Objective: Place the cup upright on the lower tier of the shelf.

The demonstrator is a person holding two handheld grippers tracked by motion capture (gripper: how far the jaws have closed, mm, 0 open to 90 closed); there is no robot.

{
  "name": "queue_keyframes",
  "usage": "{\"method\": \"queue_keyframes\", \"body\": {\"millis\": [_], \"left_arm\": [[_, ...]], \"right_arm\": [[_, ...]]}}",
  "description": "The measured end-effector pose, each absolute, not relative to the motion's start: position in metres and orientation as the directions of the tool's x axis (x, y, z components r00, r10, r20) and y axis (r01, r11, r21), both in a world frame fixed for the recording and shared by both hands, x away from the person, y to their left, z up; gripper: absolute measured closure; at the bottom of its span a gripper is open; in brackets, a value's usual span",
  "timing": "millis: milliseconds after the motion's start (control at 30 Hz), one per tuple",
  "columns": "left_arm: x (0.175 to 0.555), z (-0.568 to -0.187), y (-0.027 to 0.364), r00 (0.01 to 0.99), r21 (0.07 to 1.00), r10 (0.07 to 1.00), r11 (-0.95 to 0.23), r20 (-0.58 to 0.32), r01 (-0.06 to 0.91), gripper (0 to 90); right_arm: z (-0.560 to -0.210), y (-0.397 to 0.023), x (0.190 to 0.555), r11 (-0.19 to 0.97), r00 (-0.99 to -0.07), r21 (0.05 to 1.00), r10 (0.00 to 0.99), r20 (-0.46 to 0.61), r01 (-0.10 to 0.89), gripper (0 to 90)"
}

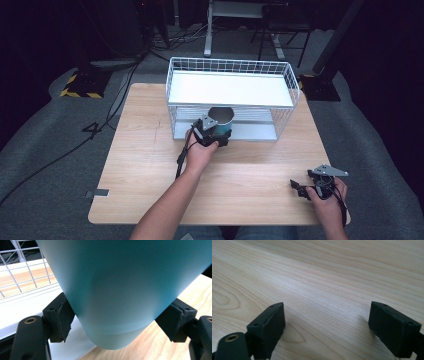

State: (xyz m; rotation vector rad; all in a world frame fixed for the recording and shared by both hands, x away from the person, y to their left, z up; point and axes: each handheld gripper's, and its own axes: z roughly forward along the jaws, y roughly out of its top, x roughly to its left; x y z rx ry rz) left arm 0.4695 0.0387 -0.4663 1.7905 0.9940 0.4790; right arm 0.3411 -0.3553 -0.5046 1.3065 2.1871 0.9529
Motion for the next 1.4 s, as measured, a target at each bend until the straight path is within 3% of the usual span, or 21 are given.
{"method": "queue_keyframes", "body": {"millis": [667,1000,1067,1400], "left_arm": [[0.502,-0.473,0.024,0.488,0.882,0.865,-0.135,-0.116,0.451,22.5],[0.512,-0.482,0.018,0.487,0.869,0.867,-0.158,-0.106,0.469,22.4],[0.513,-0.483,0.017,0.448,0.868,0.888,-0.137,-0.106,0.477,22.4],[0.515,-0.485,0.017,0.478,0.865,0.876,-0.186,-0.068,0.465,21.9]], "right_arm": [[-0.505,-0.355,0.341,0.323,-0.471,0.736,0.882,-0.007,0.595,14.2],[-0.505,-0.355,0.341,0.324,-0.471,0.735,0.882,-0.007,0.595,14.2],[-0.505,-0.355,0.341,0.324,-0.471,0.735,0.882,-0.007,0.595,14.2],[-0.505,-0.355,0.341,0.324,-0.471,0.735,0.882,-0.007,0.595,14.2]]}}
